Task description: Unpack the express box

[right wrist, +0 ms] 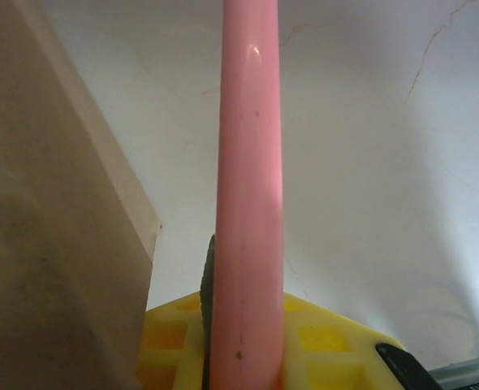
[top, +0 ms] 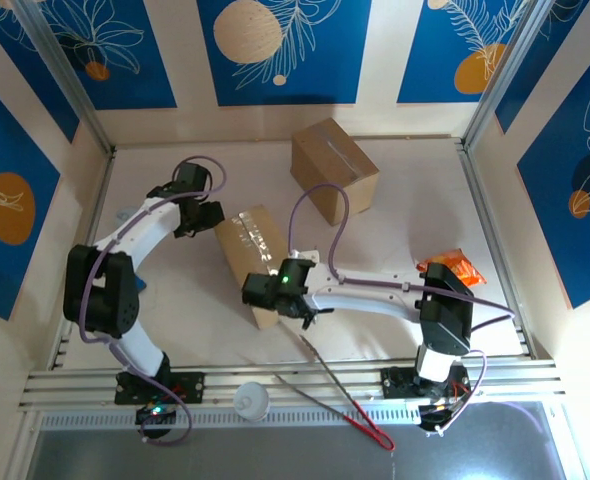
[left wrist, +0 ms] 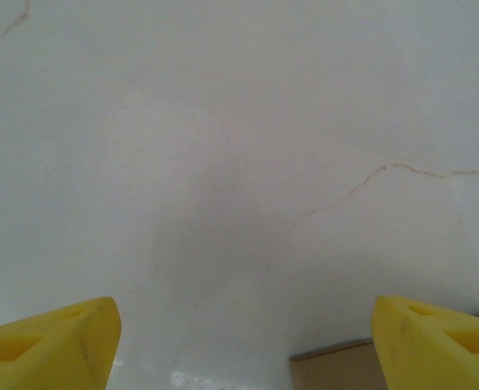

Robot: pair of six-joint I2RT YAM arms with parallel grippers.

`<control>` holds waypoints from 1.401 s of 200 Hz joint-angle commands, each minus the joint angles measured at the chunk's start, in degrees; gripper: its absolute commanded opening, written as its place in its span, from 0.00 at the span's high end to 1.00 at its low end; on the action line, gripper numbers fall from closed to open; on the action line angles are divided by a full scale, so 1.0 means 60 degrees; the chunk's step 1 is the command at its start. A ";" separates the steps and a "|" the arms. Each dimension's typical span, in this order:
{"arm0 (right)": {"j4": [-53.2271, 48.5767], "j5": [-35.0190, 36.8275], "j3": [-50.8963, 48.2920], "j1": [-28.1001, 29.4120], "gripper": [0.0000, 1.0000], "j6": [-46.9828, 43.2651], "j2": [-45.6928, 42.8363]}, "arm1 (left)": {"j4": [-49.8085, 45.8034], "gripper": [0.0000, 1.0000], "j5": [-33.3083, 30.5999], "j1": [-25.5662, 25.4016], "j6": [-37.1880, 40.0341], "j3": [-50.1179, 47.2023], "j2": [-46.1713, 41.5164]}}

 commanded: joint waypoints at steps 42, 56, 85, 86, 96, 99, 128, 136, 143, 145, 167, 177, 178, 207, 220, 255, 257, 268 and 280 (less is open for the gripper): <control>0.2920 -0.0587 0.0648 -0.1853 1.00 -0.3269 0.0062 | -0.0032 0.19 0.0490 -0.0249 -0.0132 -0.0983 -0.0774; 0.3119 -0.0667 0.0817 -0.2110 1.00 -0.3807 0.0172 | 0.0013 0.19 0.0530 -0.0254 -0.0195 -0.1199 -0.0849; 0.3448 -0.0935 0.0913 -0.2649 1.00 -0.4557 0.0255 | 0.0102 0.19 0.0562 -0.0351 -0.0333 -0.1648 -0.0925; 0.3464 -0.0949 0.0907 -0.2673 1.00 -0.4564 0.0247 | 0.0103 0.19 0.0562 -0.0348 -0.0336 -0.1673 -0.0925; 0.3602 -0.1081 0.0837 -0.2796 1.00 -0.4671 0.0227 | 0.0092 0.18 0.0562 -0.0380 -0.0374 -0.1789 -0.0923; 0.3623 -0.1124 0.0805 -0.2821 1.00 -0.4704 0.0227 | 0.0078 0.18 0.0562 -0.0394 -0.0390 -0.1822 -0.0921; 0.3850 -0.1397 0.0484 -0.2969 1.00 -0.4664 0.0197 | -0.0128 0.18 0.0468 -0.0425 -0.0484 -0.2018 -0.0938; 0.3894 -0.1476 0.0392 -0.3006 1.00 -0.4646 0.0201 | -0.0209 0.17 0.0412 -0.0430 -0.0486 -0.2045 -0.0954; 0.3931 -0.1539 0.0336 -0.3050 1.00 -0.4648 0.0196 | -0.0282 0.17 0.0376 -0.0418 -0.0498 -0.2035 -0.0978; 0.3944 -0.1553 0.0313 -0.3060 1.00 -0.4656 0.0192 | -0.0297 0.17 0.0361 -0.0425 -0.0500 -0.2034 -0.0982; 0.3988 -0.1622 0.0151 -0.3188 1.00 -0.4701 0.0078 | -0.0569 0.16 0.0197 -0.0431 -0.0515 -0.1927 -0.1112; 0.3985 -0.1643 0.0083 -0.3249 1.00 -0.4745 -0.0026 | -0.0731 0.15 0.0078 -0.0418 -0.0508 -0.1829 -0.1182; 0.3988 -0.1647 0.0067 -0.3252 1.00 -0.4761 -0.0032 | -0.0746 0.15 0.0064 -0.0418 -0.0504 -0.1821 -0.1185; 0.3862 -0.1693 -0.0036 -0.3421 1.00 -0.4898 -0.0376 | -0.1380 0.13 -0.0592 -0.0421 -0.0447 -0.1397 -0.1276; 0.3832 -0.1737 -0.0137 -0.3510 1.00 -0.4909 -0.0556 | -0.1764 0.10 -0.1070 -0.0403 -0.0344 -0.1140 -0.1222; 0.3850 -0.1808 -0.0526 -0.3780 1.00 -0.4793 -0.0951 | -0.2637 0.03 -0.2130 -0.0304 -0.0109 -0.0401 -0.0989; 0.3858 -0.1818 -0.0547 -0.3803 1.00 -0.4791 -0.0966 | -0.2684 0.03 -0.2173 -0.0301 -0.0106 -0.0362 -0.0977; 0.3928 -0.1920 -0.0656 -0.3928 1.00 -0.4791 -0.1055 | -0.2919 0.03 -0.2383 -0.0260 -0.0065 -0.0155 -0.0954; 0.4022 -0.2027 -0.0724 -0.4049 1.00 -0.4845 -0.1116 | -0.3097 0.03 -0.2535 -0.0243 -0.0033 0.0011 -0.1008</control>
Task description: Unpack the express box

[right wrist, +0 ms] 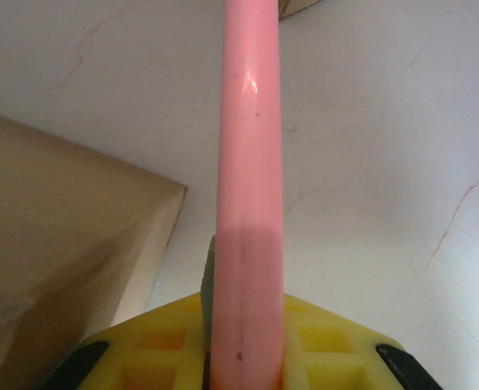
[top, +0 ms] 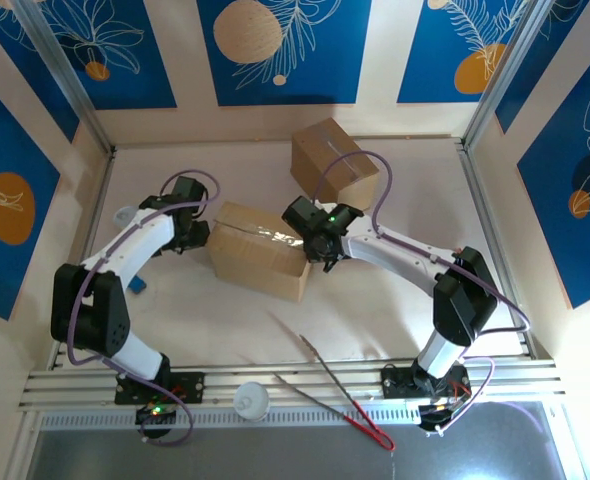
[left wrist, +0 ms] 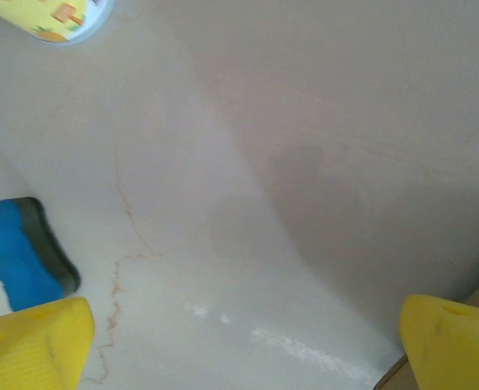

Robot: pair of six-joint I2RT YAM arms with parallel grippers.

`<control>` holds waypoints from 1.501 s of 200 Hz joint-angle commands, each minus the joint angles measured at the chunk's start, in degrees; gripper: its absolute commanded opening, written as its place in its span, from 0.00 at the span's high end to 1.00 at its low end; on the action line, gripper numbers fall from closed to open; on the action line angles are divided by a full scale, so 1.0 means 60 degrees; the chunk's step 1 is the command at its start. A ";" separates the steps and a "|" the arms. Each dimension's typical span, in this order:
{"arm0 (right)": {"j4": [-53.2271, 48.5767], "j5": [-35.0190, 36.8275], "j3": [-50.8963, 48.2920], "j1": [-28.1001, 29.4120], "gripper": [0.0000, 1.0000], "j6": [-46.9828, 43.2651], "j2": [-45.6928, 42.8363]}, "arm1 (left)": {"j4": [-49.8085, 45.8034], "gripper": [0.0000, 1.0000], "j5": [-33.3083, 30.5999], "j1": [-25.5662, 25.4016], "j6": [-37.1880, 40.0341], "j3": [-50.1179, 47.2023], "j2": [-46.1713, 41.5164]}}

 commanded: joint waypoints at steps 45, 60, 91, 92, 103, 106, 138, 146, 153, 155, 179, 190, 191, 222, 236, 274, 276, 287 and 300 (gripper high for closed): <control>0.0755 -0.0663 -0.0186 -0.0462 1.00 -0.0313 -0.0284 | -0.1021 0.03 -0.0550 -0.0116 0.0304 0.0585 -0.0198; 0.0704 -0.0605 -0.0209 -0.0469 1.00 -0.0328 -0.0315 | -0.1042 0.03 -0.0649 -0.0103 0.0291 0.0428 -0.0234; 0.0390 -0.0289 -0.0317 -0.0555 1.00 -0.0355 -0.0664 | -0.1251 0.03 -0.0974 0.0068 0.0331 0.0398 -0.0675; 0.0376 -0.0274 -0.0318 -0.0571 1.00 -0.0355 -0.0694 | -0.1265 0.03 -0.0984 0.0063 0.0332 0.0407 -0.0693; 0.0216 -0.0134 -0.0416 -0.0636 1.00 -0.0352 -0.0952 | -0.1424 0.04 -0.1147 0.0143 0.0383 0.0559 -0.0933; 0.0168 -0.0090 -0.0447 -0.0655 1.00 -0.0355 -0.1052 | -0.1467 0.04 -0.1189 0.0168 0.0402 0.0619 -0.0998; -0.0358 0.0253 -0.1070 -0.0806 1.00 -0.0217 -0.2287 | -0.1699 0.03 -0.1005 0.0346 0.0555 0.0977 -0.1837; -0.0488 0.0218 -0.1292 -0.0832 1.00 -0.0196 -0.2694 | -0.1487 0.03 -0.0542 0.0345 0.0654 0.0918 -0.2148; -0.0565 0.0114 -0.1494 -0.0843 1.00 -0.0216 -0.3095 | -0.1218 0.03 0.0032 0.0351 0.0749 0.0813 -0.2400; -0.0580 0.0072 -0.1560 -0.0856 1.00 -0.0222 -0.3202 | -0.1143 0.03 0.0218 0.0348 0.0774 0.0776 -0.2484; -0.0241 -0.1285 -0.2491 -0.1012 1.00 -0.0626 -0.4825 | 0.0277 0.02 0.3204 0.0304 0.1193 0.0208 -0.3261; 0.0137 -0.2351 -0.2952 -0.1222 1.00 -0.0737 -0.5571 | 0.1043 0.00 0.4367 0.0230 0.1138 -0.0084 -0.3512; 0.0191 -0.2441 -0.3005 -0.1241 1.00 -0.0736 -0.5630 | 0.1106 0.00 0.4448 0.0217 0.1124 -0.0119 -0.3525; 0.1573 -0.4702 -0.4331 -0.1596 1.00 -0.0427 -0.7136 | 0.2281 0.00 0.4632 -0.0501 0.0911 -0.0377 -0.3409; 0.2209 -0.5388 -0.4827 -0.1602 1.00 -0.0141 -0.7523 | 0.2442 0.00 0.4105 -0.0719 0.0960 -0.0410 -0.3132; 0.3487 -0.6472 -0.5826 -0.1597 1.00 0.0359 -0.8140 | 0.3226 0.00 0.3350 -0.0909 0.1058 -0.0931 -0.2660; 0.3502 -0.6489 -0.5859 -0.1597 1.00 0.0384 -0.8155 | 0.3272 0.00 0.3332 -0.0912 0.1064 -0.0964 -0.2648; 0.3533 -0.6518 -0.5942 -0.1597 1.00 0.0415 -0.8246 | 0.3557 0.00 0.3283 -0.0923 0.1080 -0.1137 -0.2616; 0.3563 -0.6544 -0.6000 -0.1597 1.00 0.0422 -0.8284 | 0.3922 0.00 0.3331 -0.0924 0.1066 -0.1357 -0.2629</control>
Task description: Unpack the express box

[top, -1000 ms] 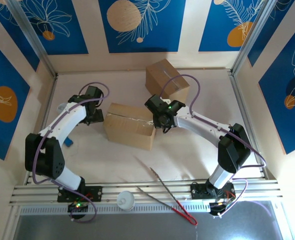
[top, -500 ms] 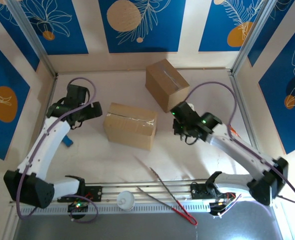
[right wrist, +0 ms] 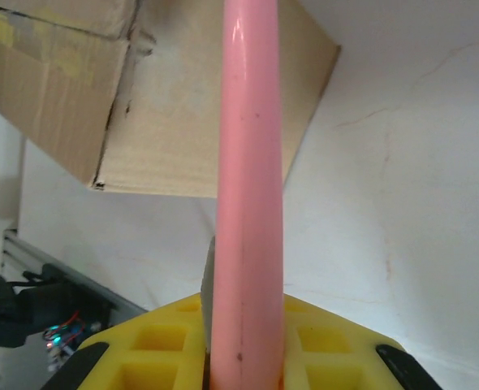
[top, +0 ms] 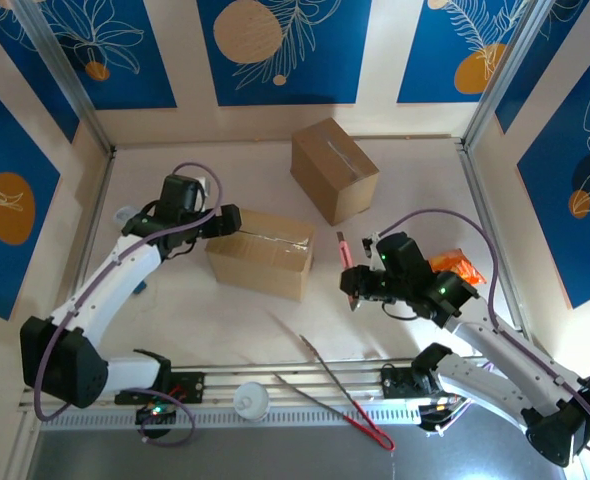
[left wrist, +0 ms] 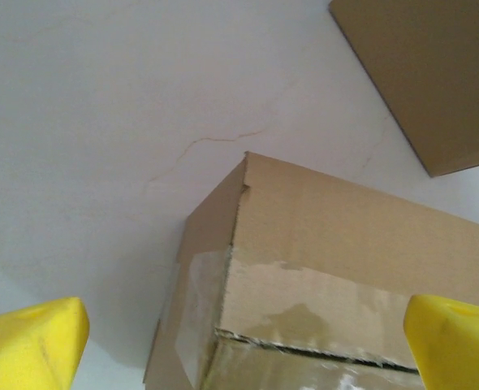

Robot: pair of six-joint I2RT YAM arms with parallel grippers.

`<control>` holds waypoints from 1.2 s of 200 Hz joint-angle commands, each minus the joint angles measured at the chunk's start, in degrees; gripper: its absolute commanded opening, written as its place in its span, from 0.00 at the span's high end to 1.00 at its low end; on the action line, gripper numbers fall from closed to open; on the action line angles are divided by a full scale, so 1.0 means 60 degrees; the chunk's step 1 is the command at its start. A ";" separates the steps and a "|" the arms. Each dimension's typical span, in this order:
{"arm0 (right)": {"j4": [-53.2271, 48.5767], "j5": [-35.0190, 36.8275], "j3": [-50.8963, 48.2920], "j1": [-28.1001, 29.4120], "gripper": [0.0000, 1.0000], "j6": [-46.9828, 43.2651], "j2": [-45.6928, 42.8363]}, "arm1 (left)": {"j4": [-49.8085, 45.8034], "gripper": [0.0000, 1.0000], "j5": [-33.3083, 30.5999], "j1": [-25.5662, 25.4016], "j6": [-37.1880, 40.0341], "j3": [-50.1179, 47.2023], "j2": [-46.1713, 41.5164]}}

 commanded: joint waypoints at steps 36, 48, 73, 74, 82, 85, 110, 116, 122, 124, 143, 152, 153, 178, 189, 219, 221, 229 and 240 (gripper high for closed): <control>0.0876 -0.0799 -0.0217 -0.0013 1.00 0.0288 -0.0195 | 0.1623 0.00 -0.0033 -0.0082 0.0111 -0.0762 0.0092; 0.0921 -0.0836 -0.0239 -0.0013 1.00 0.0281 -0.0138 | 0.1800 0.00 0.0027 -0.0084 0.0083 -0.0882 0.0129; 0.0895 -0.1022 -0.0248 -0.0028 1.00 0.0247 -0.0058 | 0.2028 0.00 0.0142 -0.0087 0.0081 -0.1051 0.0320; 0.0894 -0.1037 -0.0247 -0.0028 1.00 0.0243 -0.0064 | 0.2036 0.00 0.0155 -0.0092 0.0088 -0.1052 0.0320; 0.0877 -0.1179 -0.0248 -0.0048 1.00 0.0251 -0.0066 | 0.2108 0.00 0.0208 -0.0097 0.0086 -0.1121 0.0389; 0.0866 -0.1244 -0.0249 -0.0074 1.00 0.0231 -0.0057 | 0.2146 0.00 0.0234 -0.0104 0.0091 -0.1154 0.0403; 0.0806 -0.2081 -0.0255 -0.0430 1.00 0.0160 -0.0053 | 0.2476 0.02 0.0394 -0.0177 0.0095 -0.1443 0.0600; 0.0827 -0.2307 -0.0265 -0.0553 1.00 0.0165 -0.0056 | 0.2512 0.03 0.0387 -0.0200 0.0083 -0.1501 0.0653; 0.0866 -0.2520 -0.0305 -0.0664 1.00 0.0178 -0.0050 | 0.2562 0.03 0.0365 -0.0222 0.0081 -0.1554 0.0700; 0.0883 -0.2576 -0.0316 -0.0692 1.00 0.0191 -0.0047 | 0.2562 0.03 0.0352 -0.0227 0.0092 -0.1571 0.0707; 0.1173 -0.3190 -0.0500 -0.0944 1.00 0.0321 -0.0049 | 0.2695 0.05 0.0206 -0.0258 0.0118 -0.1792 0.0780; 0.1291 -0.3392 -0.0599 -0.1004 1.00 0.0401 -0.0054 | 0.2732 0.05 0.0128 -0.0272 0.0111 -0.1906 0.0766; 0.1305 -0.3409 -0.0606 -0.1007 1.00 0.0408 -0.0048 | 0.2740 0.05 0.0111 -0.0272 0.0111 -0.1919 0.0762; 0.1341 -0.3601 -0.0760 -0.1039 1.00 0.0519 -0.0105 | 0.2736 0.06 -0.0156 -0.0276 0.0154 -0.2255 0.0678; 0.1302 -0.3657 -0.0799 -0.1050 1.00 0.0563 -0.0145 | 0.2659 0.06 -0.0264 -0.0280 0.0155 -0.2401 0.0635; 0.1098 -0.3846 -0.0735 -0.1119 1.00 0.0669 -0.0201 | 0.2327 0.06 -0.0610 -0.0287 0.0044 -0.2775 0.0512; 0.1080 -0.3853 -0.0731 -0.1124 1.00 0.0669 -0.0191 | 0.2316 0.06 -0.0639 -0.0287 0.0039 -0.2813 0.0488; 0.0996 -0.3878 -0.0675 -0.1140 1.00 0.0659 -0.0197 | 0.2293 0.07 -0.0765 -0.0301 0.0008 -0.2956 0.0414; 0.0878 -0.3920 -0.0603 -0.1162 1.00 0.0643 -0.0198 | 0.2312 0.06 -0.0943 -0.0302 -0.0039 -0.3209 0.0292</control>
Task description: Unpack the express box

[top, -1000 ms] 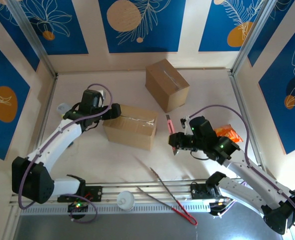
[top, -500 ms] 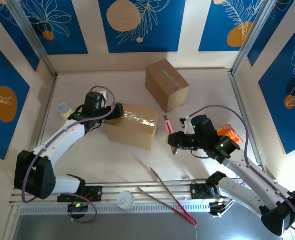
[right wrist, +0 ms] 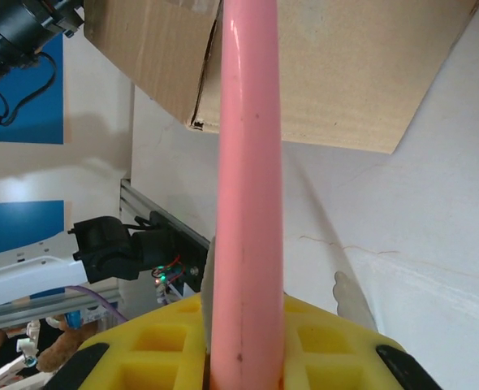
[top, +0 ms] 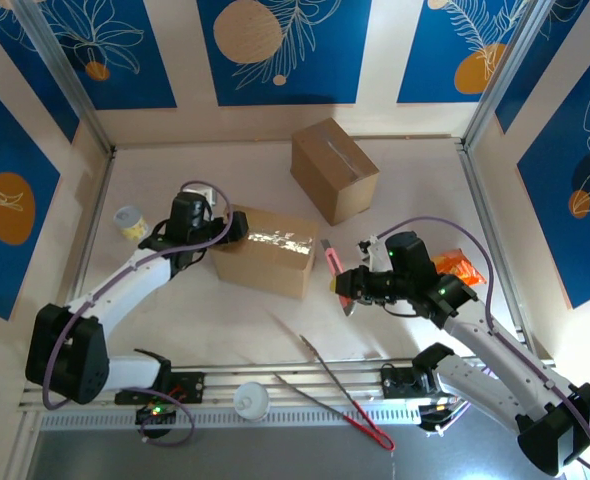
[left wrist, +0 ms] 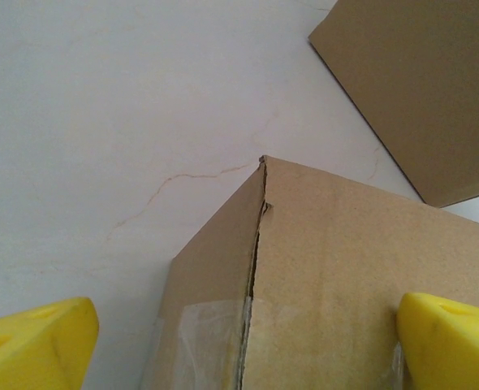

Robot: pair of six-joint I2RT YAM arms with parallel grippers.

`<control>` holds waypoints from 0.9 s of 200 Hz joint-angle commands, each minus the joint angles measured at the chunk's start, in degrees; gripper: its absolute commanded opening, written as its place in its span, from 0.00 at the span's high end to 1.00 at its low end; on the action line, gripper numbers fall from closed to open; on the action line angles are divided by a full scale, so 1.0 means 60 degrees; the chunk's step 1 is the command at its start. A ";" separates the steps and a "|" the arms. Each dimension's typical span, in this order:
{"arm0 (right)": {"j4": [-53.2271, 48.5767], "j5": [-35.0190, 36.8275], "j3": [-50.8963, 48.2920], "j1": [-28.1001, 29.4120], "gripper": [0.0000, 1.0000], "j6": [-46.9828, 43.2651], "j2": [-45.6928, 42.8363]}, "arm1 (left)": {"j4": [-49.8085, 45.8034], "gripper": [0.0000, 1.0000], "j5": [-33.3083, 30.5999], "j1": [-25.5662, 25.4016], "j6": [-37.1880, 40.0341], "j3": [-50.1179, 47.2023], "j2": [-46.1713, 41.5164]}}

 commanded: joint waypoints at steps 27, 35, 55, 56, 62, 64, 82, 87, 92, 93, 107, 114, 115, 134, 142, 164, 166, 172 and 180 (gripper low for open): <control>-0.0545 -0.0601 0.0288 -0.0134 1.00 0.0040 -0.0108 | -0.1294 0.06 -0.1410 -0.0098 -0.0117 -0.1550 -0.0148; -0.0611 -0.0636 0.0333 -0.0158 1.00 0.0017 -0.0092 | -0.1159 0.06 -0.1537 -0.0119 -0.0209 -0.1759 -0.0215; -0.0795 -0.0695 0.0437 -0.0236 1.00 -0.0028 -0.0090 | -0.0795 0.06 -0.1815 -0.0134 -0.0364 -0.2188 -0.0279; -0.0804 -0.0690 0.0438 -0.0243 1.00 -0.0036 -0.0093 | -0.0779 0.06 -0.1829 -0.0131 -0.0372 -0.2204 -0.0280; -0.0841 -0.0722 0.0463 -0.0260 1.00 -0.0042 -0.0094 | -0.0701 0.06 -0.1895 -0.0128 -0.0397 -0.2292 -0.0279; -0.0854 -0.0724 0.0477 -0.0270 1.00 -0.0032 -0.0096 | -0.0663 0.06 -0.1919 -0.0127 -0.0396 -0.2322 -0.0266; -0.0887 -0.0919 0.0527 -0.0326 1.00 0.0030 -0.0054 | -0.0498 0.06 -0.2092 -0.0127 -0.0425 -0.2480 -0.0188; -0.0886 -0.0981 0.0546 -0.0337 1.00 0.0059 -0.0043 | -0.0471 0.06 -0.2106 -0.0127 -0.0423 -0.2512 -0.0172; -0.0891 -0.1059 0.0562 -0.0344 1.00 0.0088 -0.0029 | -0.0470 0.06 -0.2119 -0.0127 -0.0425 -0.2534 -0.0156; -0.0889 -0.1085 0.0573 -0.0348 1.00 0.0095 -0.0026 | -0.0462 0.06 -0.2121 -0.0127 -0.0425 -0.2538 -0.0153; -0.0820 -0.1409 0.0619 -0.0366 1.00 0.0141 0.0023 | -0.0484 0.06 -0.2105 -0.0127 -0.0388 -0.2553 -0.0132; -0.0732 -0.1633 0.0631 -0.0406 1.00 0.0203 0.0062 | -0.0497 0.06 -0.2120 -0.0131 -0.0360 -0.2543 -0.0131; -0.0721 -0.1658 0.0637 -0.0415 1.00 0.0219 0.0071 | -0.0498 0.06 -0.2121 -0.0129 -0.0356 -0.2550 -0.0132; -0.0413 -0.2415 0.0729 -0.0617 1.00 0.0273 0.0299 | -0.0550 0.06 -0.2121 -0.0127 -0.0294 -0.2497 -0.0121; -0.0390 -0.2652 0.0833 -0.0704 1.00 0.0216 0.0468 | -0.0571 0.06 -0.2111 -0.0129 -0.0280 -0.2465 -0.0120; -0.0487 -0.2956 0.1136 -0.0884 1.00 -0.0102 0.0901 | -0.0572 0.05 -0.2082 -0.0127 -0.0264 -0.2410 -0.0065; -0.0490 -0.2960 0.1158 -0.0891 1.00 -0.0120 0.0933 | -0.0579 0.06 -0.2079 -0.0127 -0.0264 -0.2406 -0.0055; -0.0511 -0.2957 0.1202 -0.0919 1.00 -0.0192 0.1006 | -0.0574 0.05 -0.2077 -0.0128 -0.0271 -0.2388 -0.0049; -0.0537 -0.2921 0.1277 -0.0972 1.00 -0.0260 0.1092 | -0.0563 0.06 -0.2056 -0.0128 -0.0282 -0.2395 -0.0027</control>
